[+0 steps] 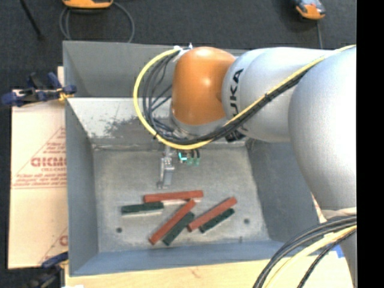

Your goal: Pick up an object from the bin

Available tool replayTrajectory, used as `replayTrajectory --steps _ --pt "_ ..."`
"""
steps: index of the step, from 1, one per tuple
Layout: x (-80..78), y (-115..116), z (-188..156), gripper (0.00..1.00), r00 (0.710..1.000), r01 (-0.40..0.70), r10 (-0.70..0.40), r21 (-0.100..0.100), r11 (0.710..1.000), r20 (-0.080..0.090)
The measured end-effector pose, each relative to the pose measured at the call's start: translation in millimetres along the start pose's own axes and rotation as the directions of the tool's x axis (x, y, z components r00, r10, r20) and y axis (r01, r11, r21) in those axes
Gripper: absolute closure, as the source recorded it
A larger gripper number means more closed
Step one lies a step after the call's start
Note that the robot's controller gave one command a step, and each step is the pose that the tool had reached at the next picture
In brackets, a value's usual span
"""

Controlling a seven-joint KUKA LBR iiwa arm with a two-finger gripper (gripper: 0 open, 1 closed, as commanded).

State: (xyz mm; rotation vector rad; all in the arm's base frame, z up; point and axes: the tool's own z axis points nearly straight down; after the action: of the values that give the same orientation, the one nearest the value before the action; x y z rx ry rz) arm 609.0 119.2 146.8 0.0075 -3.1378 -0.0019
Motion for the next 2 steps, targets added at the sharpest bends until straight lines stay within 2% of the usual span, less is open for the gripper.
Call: replayTrajectory --steps 1,2 --pt "-1.8 0 -5 0.0 1.0 -0.002 0.002 -0.001 1.0 0.008" --pt "20.5 -28 49 0.0 0.994 0.107 -0.107 0.002 0.994 0.01"
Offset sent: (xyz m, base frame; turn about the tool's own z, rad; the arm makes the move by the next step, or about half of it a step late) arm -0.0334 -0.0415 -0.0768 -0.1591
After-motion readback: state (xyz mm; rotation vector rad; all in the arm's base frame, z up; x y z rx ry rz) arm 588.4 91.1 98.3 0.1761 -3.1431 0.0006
